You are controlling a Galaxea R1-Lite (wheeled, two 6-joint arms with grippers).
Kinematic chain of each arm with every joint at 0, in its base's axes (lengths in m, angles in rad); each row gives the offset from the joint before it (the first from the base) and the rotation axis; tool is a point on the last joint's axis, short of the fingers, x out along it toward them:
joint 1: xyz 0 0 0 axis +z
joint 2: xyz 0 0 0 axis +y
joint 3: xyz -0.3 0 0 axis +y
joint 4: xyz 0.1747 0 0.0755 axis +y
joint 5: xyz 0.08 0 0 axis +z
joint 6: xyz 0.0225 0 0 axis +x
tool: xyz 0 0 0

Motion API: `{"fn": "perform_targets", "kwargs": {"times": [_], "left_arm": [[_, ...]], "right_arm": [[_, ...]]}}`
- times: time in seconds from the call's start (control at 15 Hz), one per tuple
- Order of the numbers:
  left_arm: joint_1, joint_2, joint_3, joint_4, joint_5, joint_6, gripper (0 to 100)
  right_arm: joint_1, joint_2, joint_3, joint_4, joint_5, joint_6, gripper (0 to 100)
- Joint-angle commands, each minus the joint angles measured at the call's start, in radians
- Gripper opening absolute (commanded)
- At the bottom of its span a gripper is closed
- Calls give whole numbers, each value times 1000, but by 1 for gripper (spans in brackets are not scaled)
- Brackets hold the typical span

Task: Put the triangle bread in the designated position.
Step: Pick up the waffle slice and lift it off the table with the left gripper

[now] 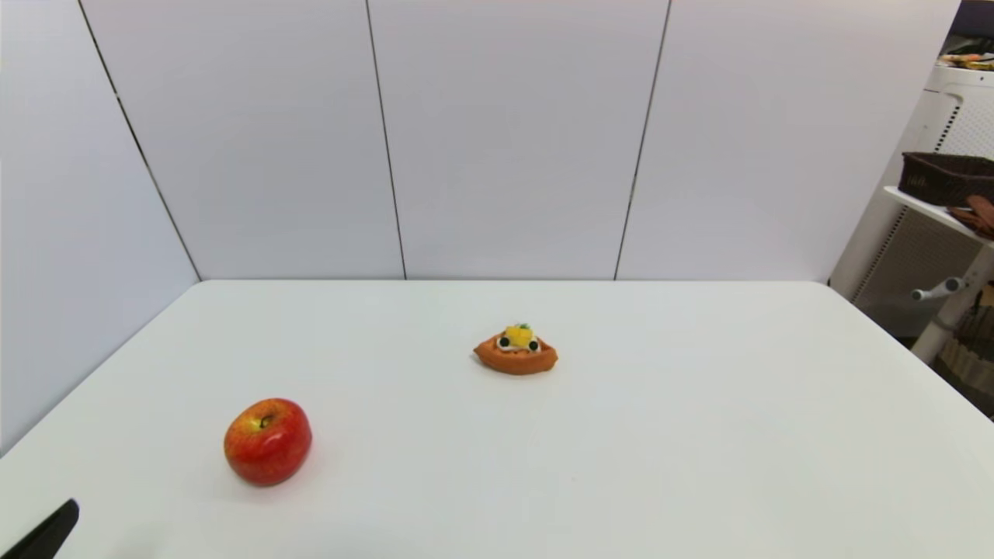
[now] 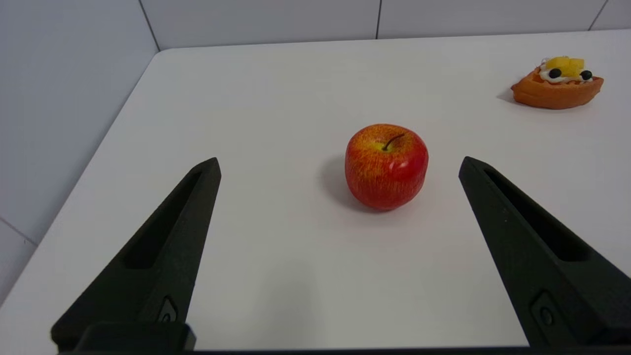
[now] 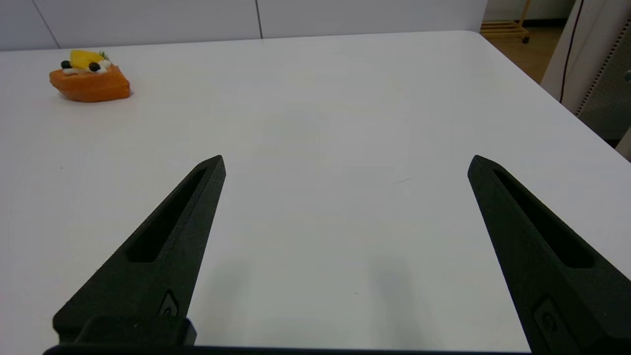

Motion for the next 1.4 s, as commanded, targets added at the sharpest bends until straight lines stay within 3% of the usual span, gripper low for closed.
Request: {"fn": "perform_targets", "kwargs": {"times": [0.07,0.2,0.47,0.67,1.0,1.4], "left_arm": [[-21,718,-460,-52,-260,409,100],[-129,927,-566,-64,-306,511,100],[-334,1277,-773,-121,-306,516,100],[-422,1485,-954,-119,-306,513,100],[-483,1680,-1097,-121,-311,513,100],[-500,1726,-1104,-115,-401,499,100]], "right_arm": [[1,2,0,0,0,-1,100],[1,2,0,0,0,1,100],[1,2,0,0,0,-1,100],[1,2,0,0,1,1,100],[1,2,0,0,0,-1,100],[1,0,0,0,0,1,100]]}}
